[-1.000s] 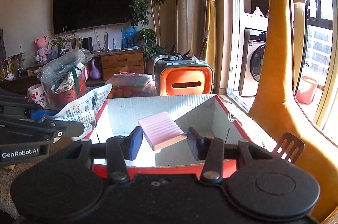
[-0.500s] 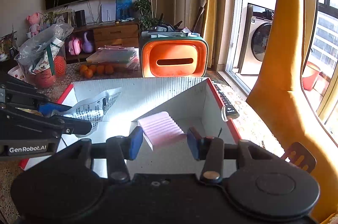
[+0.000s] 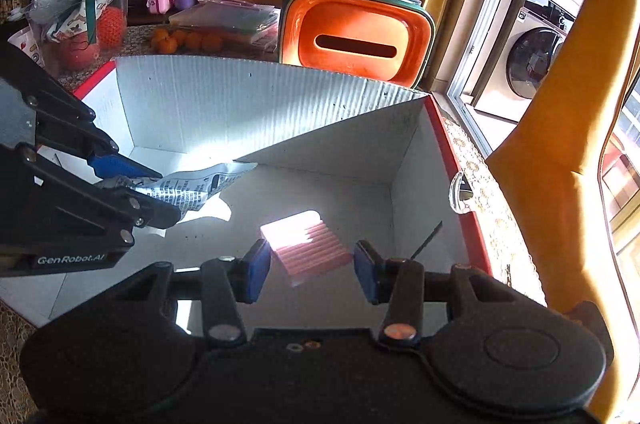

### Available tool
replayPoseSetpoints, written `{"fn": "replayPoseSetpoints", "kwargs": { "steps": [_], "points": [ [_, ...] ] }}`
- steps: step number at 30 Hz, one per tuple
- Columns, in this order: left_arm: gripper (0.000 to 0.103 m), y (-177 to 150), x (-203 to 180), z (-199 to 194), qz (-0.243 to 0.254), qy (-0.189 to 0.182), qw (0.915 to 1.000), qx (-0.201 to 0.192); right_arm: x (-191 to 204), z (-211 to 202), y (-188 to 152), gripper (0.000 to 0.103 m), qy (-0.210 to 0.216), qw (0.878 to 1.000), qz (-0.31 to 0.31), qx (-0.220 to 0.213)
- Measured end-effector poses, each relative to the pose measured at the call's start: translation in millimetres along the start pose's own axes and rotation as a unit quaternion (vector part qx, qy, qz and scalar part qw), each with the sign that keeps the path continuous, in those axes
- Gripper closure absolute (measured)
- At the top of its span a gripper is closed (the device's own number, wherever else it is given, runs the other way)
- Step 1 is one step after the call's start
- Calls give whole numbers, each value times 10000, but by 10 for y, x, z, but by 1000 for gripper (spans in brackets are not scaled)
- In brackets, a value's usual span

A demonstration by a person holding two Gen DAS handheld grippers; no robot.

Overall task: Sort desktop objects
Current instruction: 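Carry the eraser and pouch over the red box with both grippers, then open the right gripper dropping the eraser while the left gripper releases the pouch into the box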

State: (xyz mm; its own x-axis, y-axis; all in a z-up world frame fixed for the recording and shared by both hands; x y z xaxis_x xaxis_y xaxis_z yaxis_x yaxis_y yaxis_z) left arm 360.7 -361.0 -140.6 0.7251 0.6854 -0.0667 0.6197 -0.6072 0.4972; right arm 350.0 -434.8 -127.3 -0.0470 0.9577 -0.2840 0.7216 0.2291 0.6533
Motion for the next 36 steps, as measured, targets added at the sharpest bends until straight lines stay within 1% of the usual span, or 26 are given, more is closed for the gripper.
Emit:
{"fn": "replayPoseSetpoints", "kwargs": {
  "steps": [4, 13, 15, 20, 22, 23, 24, 25, 26, 27, 28, 30, 32, 36],
  "points": [
    [83, -40, 7, 57, -17, -39, 9998, 174, 32, 43, -23, 58, 7, 9997, -189, 147],
    [83, -102, -36, 166, 43, -137, 9988, 466, 63, 71, -48, 57, 21, 9986, -431, 296],
    [83, -102, -47, 169, 88, -126, 9987, 482, 66, 66, -53, 58, -7, 9984, -483, 299],
    [83, -100, -59, 141, 125, -94, 9989, 433, 47, 29, -49, 52, -11, 9982, -529, 280],
    [81, -115, -64, 130, 132, -98, 9988, 454, 26, 5, -39, 51, -20, 9985, -488, 257],
    [79, -122, -68, 118, 138, -97, 9989, 437, 14, -11, -33, 49, -22, 9986, -462, 245],
    [74, -120, -71, 104, 142, -83, 9990, 413, 0, -29, -29, 48, -19, 9988, -434, 234],
    [61, -119, -76, 87, 144, -82, 9991, 384, -8, -48, -26, 46, -7, 9989, -418, 227],
    [51, -114, -82, 64, 153, -92, 9993, 339, -17, -70, -23, 45, 0, 9990, -401, 208],
    [33, -103, -90, 33, 163, -92, 9995, 268, -26, -90, -26, 44, -1, 9990, -392, 202],
    [31, -90, -97, -1, 199, -53, 9996, 203, -33, -110, -29, 41, 0, 9990, -389, 200],
    [31, -75, -102, -70, 205, -5, 9997, 105, -60, -157, -32, 38, -41, 9992, -360, 149],
    [31, -73, -102, -144, 137, -37, 9999, -7, -87, -204, -36, 37, -20, 9995, -300, 125],
    [31, -82, -112, -387, -8, -78, 9992, -399, -122, -358, -33, 35, 57, 9999, -145, 16]
  ]
}}
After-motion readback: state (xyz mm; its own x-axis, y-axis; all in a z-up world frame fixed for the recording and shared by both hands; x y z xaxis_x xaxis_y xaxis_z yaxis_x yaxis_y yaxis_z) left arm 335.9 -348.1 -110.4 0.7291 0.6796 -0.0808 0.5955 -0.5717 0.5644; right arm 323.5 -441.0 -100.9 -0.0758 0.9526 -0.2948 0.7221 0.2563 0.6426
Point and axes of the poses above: each gripper's, at about its wrist camera, not at the fingertips, and z roughly the way its jaws point, x to its left, y to its top, the point moved 10 cm from there along z, roughly the way its jaws point, and after that the axes turned 11 degrees about -y, right-handed, at the moved point
